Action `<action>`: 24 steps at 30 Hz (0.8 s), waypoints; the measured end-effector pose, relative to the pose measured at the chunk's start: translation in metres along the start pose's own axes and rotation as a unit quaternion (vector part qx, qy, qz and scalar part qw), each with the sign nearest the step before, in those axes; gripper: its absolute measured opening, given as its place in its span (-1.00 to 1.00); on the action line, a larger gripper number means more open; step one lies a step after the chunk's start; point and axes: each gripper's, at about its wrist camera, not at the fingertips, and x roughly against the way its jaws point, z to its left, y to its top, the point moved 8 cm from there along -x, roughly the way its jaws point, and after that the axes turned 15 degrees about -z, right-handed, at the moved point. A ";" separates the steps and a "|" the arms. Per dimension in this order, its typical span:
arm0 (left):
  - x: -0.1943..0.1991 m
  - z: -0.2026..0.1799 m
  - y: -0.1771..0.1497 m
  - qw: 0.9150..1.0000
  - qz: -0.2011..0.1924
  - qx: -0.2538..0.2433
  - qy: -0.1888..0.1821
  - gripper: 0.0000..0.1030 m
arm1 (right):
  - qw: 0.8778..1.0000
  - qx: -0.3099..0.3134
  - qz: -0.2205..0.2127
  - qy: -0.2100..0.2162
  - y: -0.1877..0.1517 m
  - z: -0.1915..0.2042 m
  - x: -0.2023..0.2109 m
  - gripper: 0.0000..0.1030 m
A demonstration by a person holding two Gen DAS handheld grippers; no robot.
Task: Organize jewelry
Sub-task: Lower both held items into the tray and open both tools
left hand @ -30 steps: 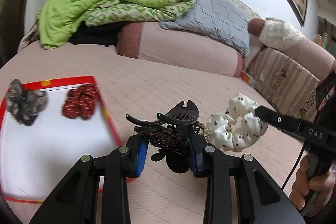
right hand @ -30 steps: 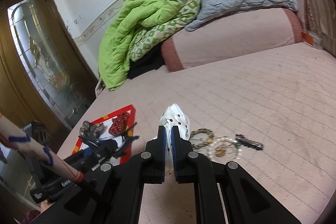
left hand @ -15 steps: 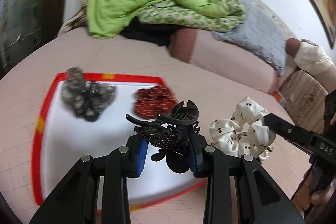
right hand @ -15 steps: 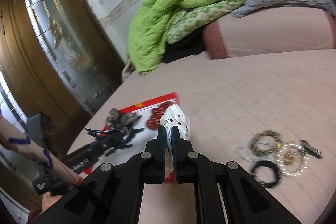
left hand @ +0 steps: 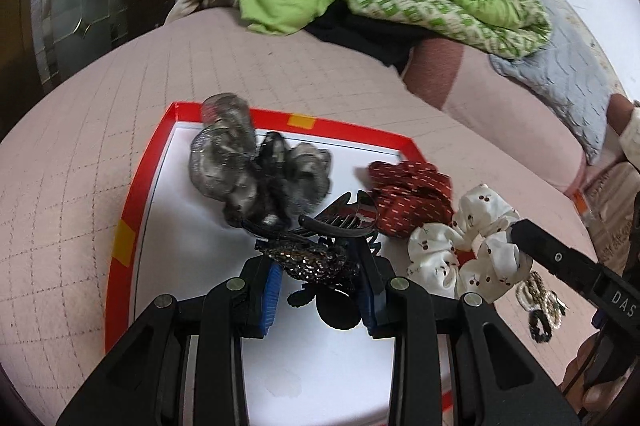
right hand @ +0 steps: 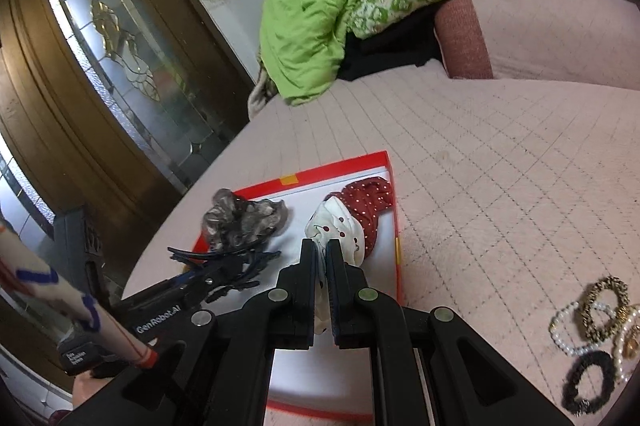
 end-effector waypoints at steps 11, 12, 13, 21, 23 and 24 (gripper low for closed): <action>-0.027 0.014 0.009 1.000 0.012 0.013 0.020 -0.39 | 1.000 0.006 0.012 -0.012 0.000 -0.007 -0.041 -0.85; -0.028 0.015 0.009 1.000 0.012 0.013 0.021 -0.39 | 1.000 0.007 0.011 -0.014 0.001 -0.007 -0.044 -0.85; -0.028 0.015 0.010 1.000 0.013 0.012 0.021 -0.39 | 1.000 0.009 0.011 -0.016 0.001 -0.008 -0.047 -0.85; -0.029 0.005 0.009 1.000 0.015 0.001 0.014 -0.32 | 0.999 0.011 0.043 -0.031 -0.013 -0.014 -0.054 -0.84; -0.028 0.000 0.009 1.000 0.014 -0.006 0.010 -0.23 | 0.998 0.011 0.044 -0.035 -0.013 -0.015 -0.051 -0.72; -0.027 -0.002 0.009 1.000 0.011 -0.008 0.009 -0.20 | 0.998 0.007 0.046 -0.034 -0.013 -0.016 -0.049 -0.64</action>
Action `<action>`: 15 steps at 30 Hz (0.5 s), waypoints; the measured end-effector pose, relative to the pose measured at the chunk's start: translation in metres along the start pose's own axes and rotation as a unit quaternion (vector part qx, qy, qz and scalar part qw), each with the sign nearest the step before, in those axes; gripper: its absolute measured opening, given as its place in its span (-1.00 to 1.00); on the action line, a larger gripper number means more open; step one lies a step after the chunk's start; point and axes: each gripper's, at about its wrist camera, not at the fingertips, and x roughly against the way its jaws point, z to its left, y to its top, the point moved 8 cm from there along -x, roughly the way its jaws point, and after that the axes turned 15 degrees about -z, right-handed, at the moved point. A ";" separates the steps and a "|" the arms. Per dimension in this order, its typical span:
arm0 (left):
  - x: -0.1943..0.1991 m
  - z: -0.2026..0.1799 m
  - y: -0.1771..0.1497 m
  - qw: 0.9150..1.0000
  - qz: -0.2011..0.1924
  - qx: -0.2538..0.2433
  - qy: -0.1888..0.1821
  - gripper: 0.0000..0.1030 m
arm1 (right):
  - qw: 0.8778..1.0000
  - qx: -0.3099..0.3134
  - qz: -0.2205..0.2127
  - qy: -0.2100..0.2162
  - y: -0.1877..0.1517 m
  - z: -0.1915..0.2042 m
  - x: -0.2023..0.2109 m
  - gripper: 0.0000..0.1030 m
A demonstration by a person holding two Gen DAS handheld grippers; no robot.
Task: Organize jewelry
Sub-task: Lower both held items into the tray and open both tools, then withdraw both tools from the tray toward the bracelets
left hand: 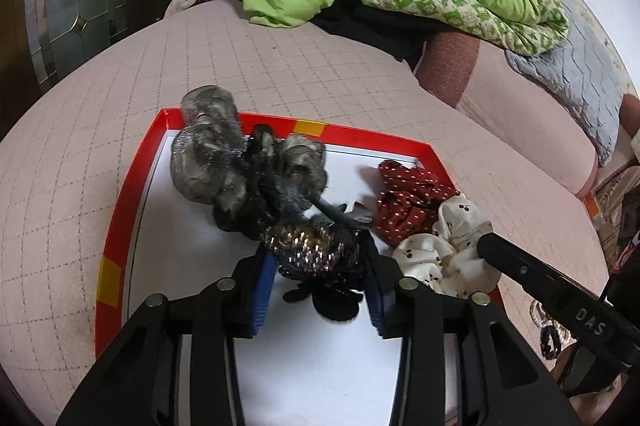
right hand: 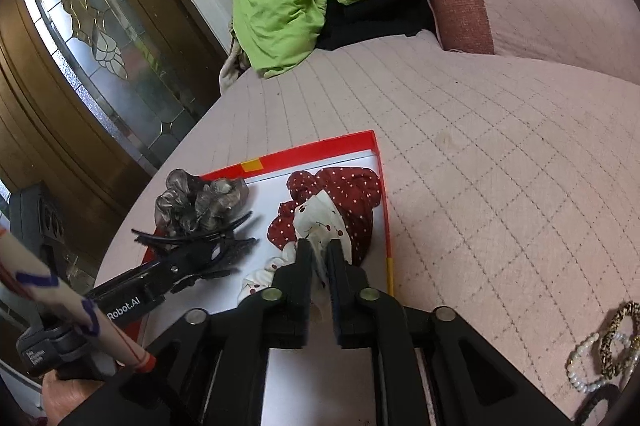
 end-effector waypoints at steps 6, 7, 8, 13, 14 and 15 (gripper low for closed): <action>0.008 -0.004 0.006 1.000 -0.021 0.002 0.001 0.14 | 1.000 0.003 -0.011 0.010 0.007 0.008 0.016 -0.27; 0.010 -0.007 0.007 1.000 -0.025 0.004 -0.002 0.14 | 1.000 0.003 -0.014 0.012 0.009 0.010 0.019 -0.27; 0.012 -0.010 0.007 1.000 -0.028 0.005 -0.006 0.14 | 1.000 0.003 -0.019 0.014 0.012 0.011 0.026 -0.27; 0.027 -0.036 0.011 0.998 -0.056 -0.002 -0.039 0.26 | 0.999 -0.002 -0.043 0.020 0.026 0.010 0.053 -0.27; 0.031 -0.041 0.012 0.997 -0.064 -0.006 -0.043 0.29 | 0.999 -0.004 -0.048 0.021 0.030 0.007 0.060 -0.27; 0.037 -0.049 0.014 0.996 -0.075 -0.011 -0.053 0.30 | 0.998 -0.005 -0.054 0.021 0.032 0.004 0.069 -0.27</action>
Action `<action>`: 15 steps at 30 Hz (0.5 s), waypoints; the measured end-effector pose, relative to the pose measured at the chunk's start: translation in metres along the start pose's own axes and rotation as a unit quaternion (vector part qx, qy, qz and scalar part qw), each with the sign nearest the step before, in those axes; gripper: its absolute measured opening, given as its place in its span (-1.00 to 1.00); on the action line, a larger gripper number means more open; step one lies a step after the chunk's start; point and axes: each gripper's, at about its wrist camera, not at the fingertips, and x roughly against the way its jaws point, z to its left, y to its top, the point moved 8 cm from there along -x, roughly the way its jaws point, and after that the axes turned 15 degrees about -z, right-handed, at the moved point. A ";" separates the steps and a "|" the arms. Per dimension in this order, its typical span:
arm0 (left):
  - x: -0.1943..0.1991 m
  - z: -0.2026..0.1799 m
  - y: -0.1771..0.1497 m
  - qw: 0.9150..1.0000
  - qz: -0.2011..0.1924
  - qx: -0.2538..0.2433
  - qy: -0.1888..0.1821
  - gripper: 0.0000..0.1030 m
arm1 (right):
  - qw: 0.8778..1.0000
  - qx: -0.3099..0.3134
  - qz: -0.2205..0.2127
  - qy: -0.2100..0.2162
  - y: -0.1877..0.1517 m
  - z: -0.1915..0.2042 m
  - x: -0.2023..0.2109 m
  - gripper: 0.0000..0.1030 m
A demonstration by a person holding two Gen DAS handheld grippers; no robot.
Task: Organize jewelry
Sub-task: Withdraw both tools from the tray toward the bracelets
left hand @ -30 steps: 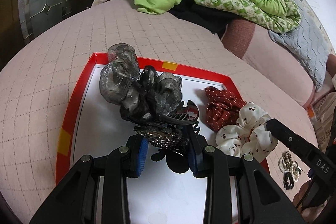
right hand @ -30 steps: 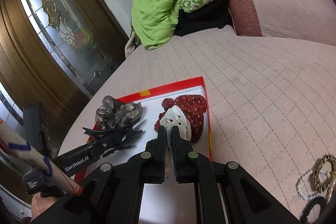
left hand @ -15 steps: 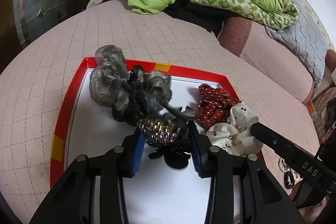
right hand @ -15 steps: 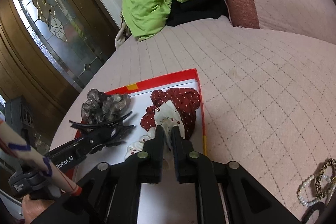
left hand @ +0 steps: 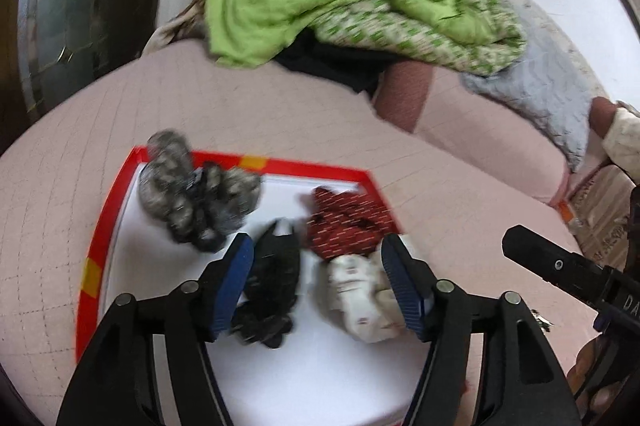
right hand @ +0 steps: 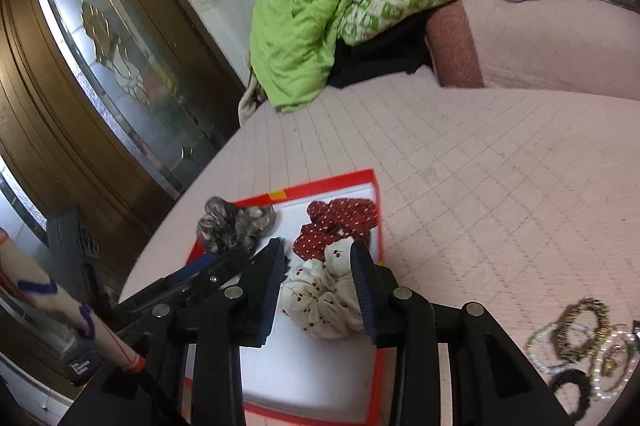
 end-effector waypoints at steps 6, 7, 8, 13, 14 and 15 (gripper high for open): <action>0.020 -0.051 0.001 0.998 -0.031 -0.019 -0.058 0.43 | 0.999 -0.014 -0.035 -0.027 0.017 -0.043 0.063 -0.11; 0.024 -0.064 -0.002 0.996 -0.031 -0.025 -0.074 0.43 | 0.998 -0.019 -0.041 -0.035 0.018 -0.055 0.075 -0.03; 0.026 -0.071 -0.004 0.996 -0.031 -0.028 -0.083 0.44 | 0.997 -0.026 -0.047 -0.047 0.019 -0.068 0.087 -0.02; 0.044 -0.126 -0.031 0.991 -0.016 -0.048 -0.126 0.50 | 0.990 -0.062 -0.063 -0.114 0.015 -0.137 0.141 -0.02; 0.046 -0.136 -0.038 0.989 -0.007 -0.045 -0.137 0.51 | 0.987 -0.074 -0.062 -0.125 0.012 -0.152 0.151 -0.02; 0.047 -0.144 -0.045 0.988 0.002 -0.045 -0.147 0.51 | 0.986 -0.084 -0.061 -0.134 0.009 -0.165 0.159 -0.02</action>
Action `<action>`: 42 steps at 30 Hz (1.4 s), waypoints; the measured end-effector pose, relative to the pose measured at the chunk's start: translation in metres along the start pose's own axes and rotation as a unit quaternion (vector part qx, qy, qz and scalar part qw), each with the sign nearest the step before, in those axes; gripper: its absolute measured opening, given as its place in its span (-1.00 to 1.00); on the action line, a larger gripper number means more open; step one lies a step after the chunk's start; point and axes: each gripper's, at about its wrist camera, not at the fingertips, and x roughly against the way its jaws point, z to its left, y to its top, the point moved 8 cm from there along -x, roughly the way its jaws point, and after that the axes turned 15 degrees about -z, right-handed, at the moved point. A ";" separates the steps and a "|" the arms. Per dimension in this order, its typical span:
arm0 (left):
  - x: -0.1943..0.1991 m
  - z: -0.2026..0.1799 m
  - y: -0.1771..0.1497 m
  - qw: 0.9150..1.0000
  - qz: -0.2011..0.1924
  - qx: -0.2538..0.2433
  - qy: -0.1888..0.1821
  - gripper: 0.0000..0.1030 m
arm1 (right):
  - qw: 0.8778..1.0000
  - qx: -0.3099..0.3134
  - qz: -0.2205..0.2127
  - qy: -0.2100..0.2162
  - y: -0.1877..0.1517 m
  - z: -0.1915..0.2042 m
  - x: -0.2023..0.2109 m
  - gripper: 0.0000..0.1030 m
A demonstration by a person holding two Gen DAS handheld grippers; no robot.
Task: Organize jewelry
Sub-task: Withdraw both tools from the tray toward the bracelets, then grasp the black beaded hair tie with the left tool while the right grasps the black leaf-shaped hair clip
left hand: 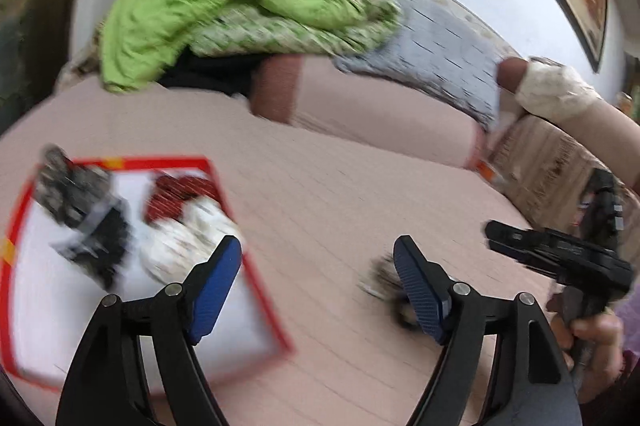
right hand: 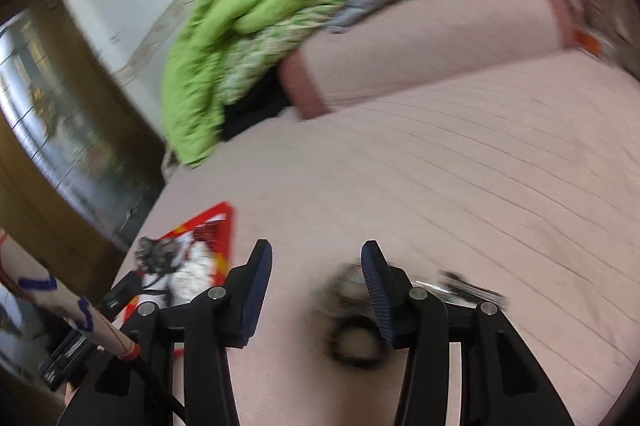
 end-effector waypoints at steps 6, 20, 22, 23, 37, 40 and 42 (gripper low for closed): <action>-0.019 -0.049 -0.035 0.998 0.046 -0.039 -0.005 0.64 | 0.998 -0.010 0.011 -0.056 -0.001 -0.071 0.017 -0.02; -0.071 -0.078 -0.101 0.985 0.160 -0.047 -0.037 0.24 | 0.997 -0.026 0.027 -0.070 -0.005 -0.116 0.010 -0.37; -0.080 -0.078 -0.111 0.982 0.180 -0.045 -0.034 0.01 | 0.997 -0.041 0.029 -0.063 -0.006 -0.117 0.008 -0.37; -0.083 -0.078 -0.114 0.981 0.186 -0.043 -0.033 -0.05 | 0.997 -0.045 0.029 -0.060 -0.006 -0.116 0.007 -0.37; -0.082 -0.082 -0.103 0.986 0.135 -0.096 -0.020 -0.87 | 0.997 -0.043 0.034 -0.052 -0.008 -0.113 -0.002 -0.37; -0.074 -0.079 -0.090 0.989 0.119 -0.090 -0.024 -0.87 | 0.997 -0.037 0.036 -0.057 -0.009 -0.115 -0.004 -0.37; -0.069 -0.074 -0.082 0.990 0.112 -0.084 -0.023 -0.87 | 0.997 -0.033 0.037 -0.059 -0.010 -0.115 -0.005 -0.37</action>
